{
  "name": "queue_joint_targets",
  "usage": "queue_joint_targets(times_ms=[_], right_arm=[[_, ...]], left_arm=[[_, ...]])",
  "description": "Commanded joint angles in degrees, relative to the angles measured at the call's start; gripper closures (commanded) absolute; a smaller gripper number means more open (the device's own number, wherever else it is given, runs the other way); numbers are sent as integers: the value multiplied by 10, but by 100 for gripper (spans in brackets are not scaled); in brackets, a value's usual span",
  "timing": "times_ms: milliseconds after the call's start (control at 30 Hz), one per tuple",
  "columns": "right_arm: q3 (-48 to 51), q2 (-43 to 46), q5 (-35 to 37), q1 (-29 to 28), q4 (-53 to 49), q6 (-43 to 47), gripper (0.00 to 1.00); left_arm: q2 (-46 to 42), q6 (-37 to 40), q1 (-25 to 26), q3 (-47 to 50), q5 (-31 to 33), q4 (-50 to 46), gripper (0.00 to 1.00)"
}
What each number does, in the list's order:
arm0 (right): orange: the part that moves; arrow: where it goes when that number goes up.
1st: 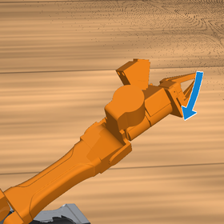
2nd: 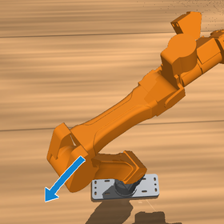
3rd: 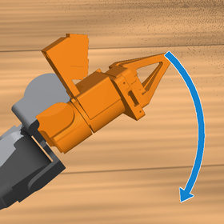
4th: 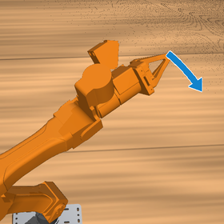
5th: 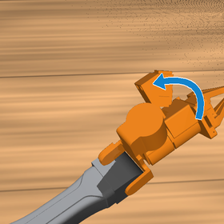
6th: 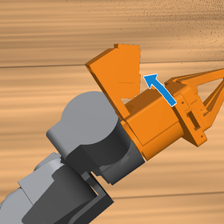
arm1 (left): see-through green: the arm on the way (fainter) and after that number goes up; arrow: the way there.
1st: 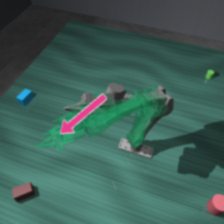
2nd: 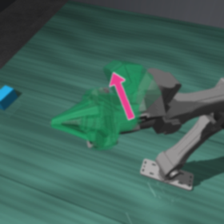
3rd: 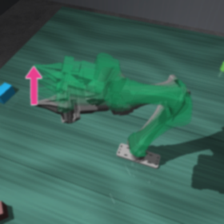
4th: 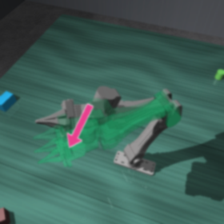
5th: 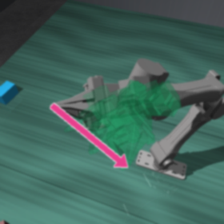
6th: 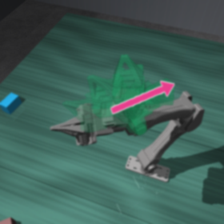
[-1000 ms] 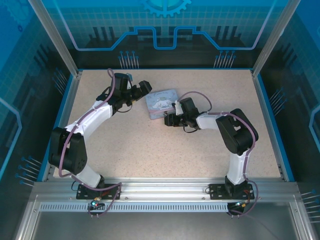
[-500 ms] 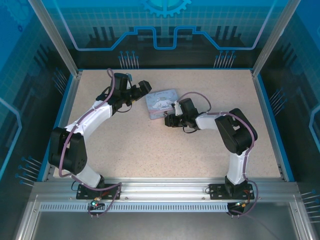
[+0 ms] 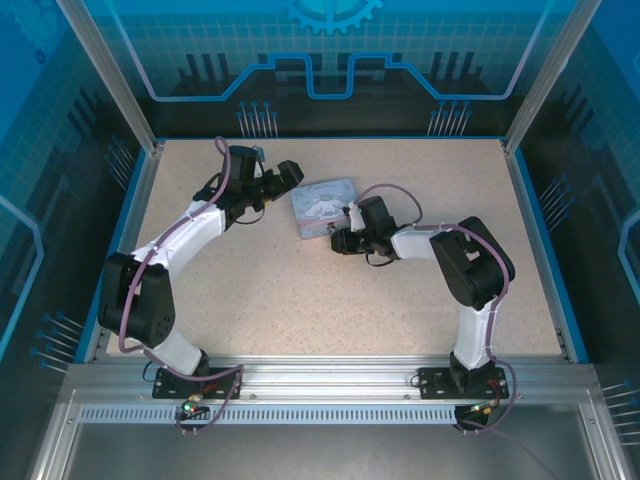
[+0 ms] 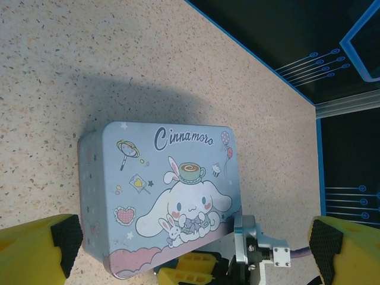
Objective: Unlock a padlock with a key
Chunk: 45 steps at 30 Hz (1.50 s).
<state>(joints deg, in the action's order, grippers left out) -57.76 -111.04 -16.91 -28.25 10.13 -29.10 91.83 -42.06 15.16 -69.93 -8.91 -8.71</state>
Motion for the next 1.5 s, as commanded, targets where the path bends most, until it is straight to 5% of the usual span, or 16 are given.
queue_joint_targets(times_ms=[0, 200, 1000, 1467], right_arm=[[3, -10, 5, -7, -4, -1, 77], [4, -4, 9, -5, -9, 0, 88], [41, 47, 27, -4, -33, -20, 98], [116, 108, 33, 16, -37, -23, 99]], left_arm=[[5, -3, -7, 6, -16, 5, 1], [8, 4, -7, 2, -14, -3, 1], [44, 115, 12, -15, 71, -133, 1], [4, 130, 95, 13, 143, -147, 1]])
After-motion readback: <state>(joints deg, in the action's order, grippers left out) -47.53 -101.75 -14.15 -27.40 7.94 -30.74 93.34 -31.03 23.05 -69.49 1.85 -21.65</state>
